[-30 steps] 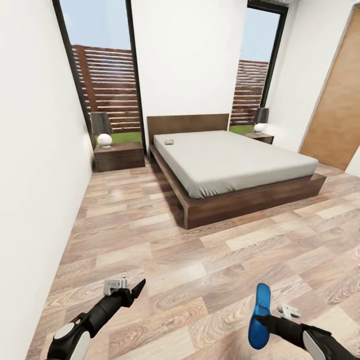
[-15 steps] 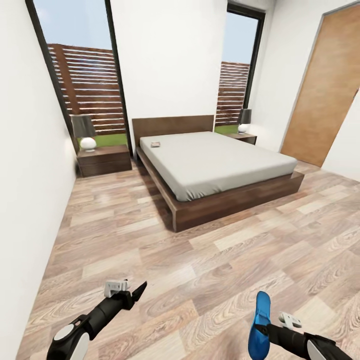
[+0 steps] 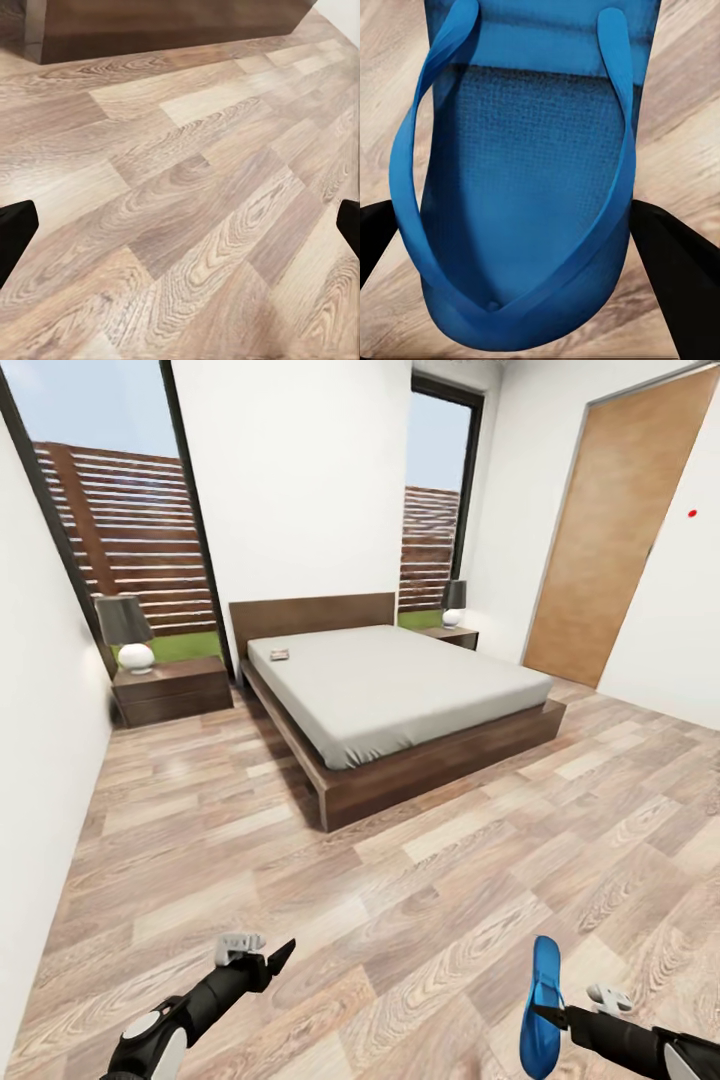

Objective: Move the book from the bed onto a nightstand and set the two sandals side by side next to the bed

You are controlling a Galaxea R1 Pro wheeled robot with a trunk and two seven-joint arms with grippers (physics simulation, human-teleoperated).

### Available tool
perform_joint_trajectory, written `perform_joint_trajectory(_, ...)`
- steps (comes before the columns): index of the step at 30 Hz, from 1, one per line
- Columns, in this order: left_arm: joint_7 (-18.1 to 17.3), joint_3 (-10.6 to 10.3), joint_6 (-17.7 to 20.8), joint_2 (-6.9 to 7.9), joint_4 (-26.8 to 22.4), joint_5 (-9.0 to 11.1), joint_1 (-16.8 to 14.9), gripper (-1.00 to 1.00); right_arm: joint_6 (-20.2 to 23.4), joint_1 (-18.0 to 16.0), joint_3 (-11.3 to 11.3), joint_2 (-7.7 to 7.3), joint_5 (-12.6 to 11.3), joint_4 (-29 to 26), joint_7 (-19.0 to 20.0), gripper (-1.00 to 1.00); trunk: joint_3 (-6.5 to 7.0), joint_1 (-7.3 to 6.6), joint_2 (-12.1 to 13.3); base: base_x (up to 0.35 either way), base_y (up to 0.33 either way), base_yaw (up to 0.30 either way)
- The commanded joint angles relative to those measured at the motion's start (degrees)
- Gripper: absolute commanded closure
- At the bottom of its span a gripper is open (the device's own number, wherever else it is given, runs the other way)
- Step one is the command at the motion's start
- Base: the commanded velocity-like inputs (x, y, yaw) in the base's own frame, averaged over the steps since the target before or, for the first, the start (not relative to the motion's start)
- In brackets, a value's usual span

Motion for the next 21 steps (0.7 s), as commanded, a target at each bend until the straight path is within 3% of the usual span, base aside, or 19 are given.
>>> perform_joint_trajectory(1, -0.1, 0.0, 0.5, 0.03, 0.5, 0.3, -0.1, -1.0, 0.5, 0.0, -0.1, -0.01, -0.3, 0.0, 0.3, 1.0, 0.13, -0.24, 0.4, 0.0, 0.0, -0.177)
perform_joint_trajectory(6, -0.1, -0.1, -0.5, -0.11, 5.1, -3.2, -0.1, -1.0, 0.5, 0.0, -0.1, -0.02, -0.3, 0.0, 0.5, 1.0, 1.03, -1.33, 2.4, 0.0, 0.0, -0.178)
perform_joint_trajectory(9, -0.1, -0.2, -3.9, -0.31, 9.6, -5.4, -0.1, -1.0, 0.5, 0.0, -0.1, -0.03, -0.3, 0.0, 0.6, 1.0, 1.57, -1.99, 3.6, 0.0, 0.0, -0.178)
perform_joint_trajectory(13, -0.1, -0.2, -6.8, -0.38, 12.9, -6.2, -0.1, -1.0, 0.5, 0.0, -0.1, 0.05, -0.3, 0.0, 0.6, 1.0, 2.29, -2.87, 5.2, 0.0, 0.0, -0.179)
perform_joint_trajectory(18, -0.1, -0.5, -7.5, -0.38, 15.2, -6.3, -0.1, -1.0, 0.5, 0.0, -0.1, 0.06, -0.3, 0.0, 0.5, 1.0, 3.18, -3.97, 7.2, 0.0, 0.0, -0.195)
perform_joint_trajectory(21, -0.1, -1.7, -13.8, -0.35, 22.7, -6.4, -0.1, -1.0, 0.5, 0.0, -0.1, 0.12, -0.3, 0.1, 0.5, 1.0, 3.72, -4.63, 8.4, 0.0, 0.0, -0.205)
